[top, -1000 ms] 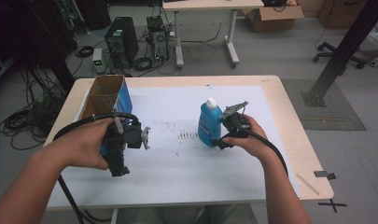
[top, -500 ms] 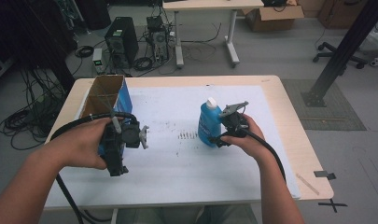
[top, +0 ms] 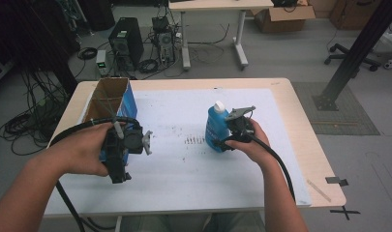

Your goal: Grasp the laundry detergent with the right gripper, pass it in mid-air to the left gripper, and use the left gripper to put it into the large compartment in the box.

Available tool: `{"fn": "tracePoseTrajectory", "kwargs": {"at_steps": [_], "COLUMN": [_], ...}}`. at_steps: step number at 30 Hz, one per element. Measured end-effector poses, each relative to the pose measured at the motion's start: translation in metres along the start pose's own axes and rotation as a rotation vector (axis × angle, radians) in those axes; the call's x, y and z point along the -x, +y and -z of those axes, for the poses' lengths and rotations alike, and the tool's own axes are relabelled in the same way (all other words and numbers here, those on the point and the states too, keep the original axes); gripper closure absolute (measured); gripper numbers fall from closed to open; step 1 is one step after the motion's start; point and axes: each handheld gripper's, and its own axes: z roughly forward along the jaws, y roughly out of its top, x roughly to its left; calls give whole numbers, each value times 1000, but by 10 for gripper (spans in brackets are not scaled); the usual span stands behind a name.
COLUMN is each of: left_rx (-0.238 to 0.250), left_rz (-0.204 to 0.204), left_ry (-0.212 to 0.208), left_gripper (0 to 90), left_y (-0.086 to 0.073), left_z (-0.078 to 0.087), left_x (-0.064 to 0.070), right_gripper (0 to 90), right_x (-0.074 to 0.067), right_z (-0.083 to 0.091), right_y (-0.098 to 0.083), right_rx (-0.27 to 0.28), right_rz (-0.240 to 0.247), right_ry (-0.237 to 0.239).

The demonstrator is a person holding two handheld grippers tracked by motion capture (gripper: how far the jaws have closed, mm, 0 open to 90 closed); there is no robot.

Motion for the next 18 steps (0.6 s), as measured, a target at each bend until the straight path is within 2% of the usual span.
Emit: {"fn": "tracePoseTrajectory", "kwargs": {"at_steps": [7,18], "left_rx": [3,7], "left_rz": [5,2], "left_ry": [1,4], "left_gripper": [2,2], "left_y": [-1,0], "left_z": [0,0], "left_x": [0,0], "right_gripper": [22,17], "right_x": [-1,-3], "right_z": [-2,-6], "right_y": [-2,-10], "right_rx": [40,138], "right_rz": [-15,-47], "right_ry": [-33,-73]}}
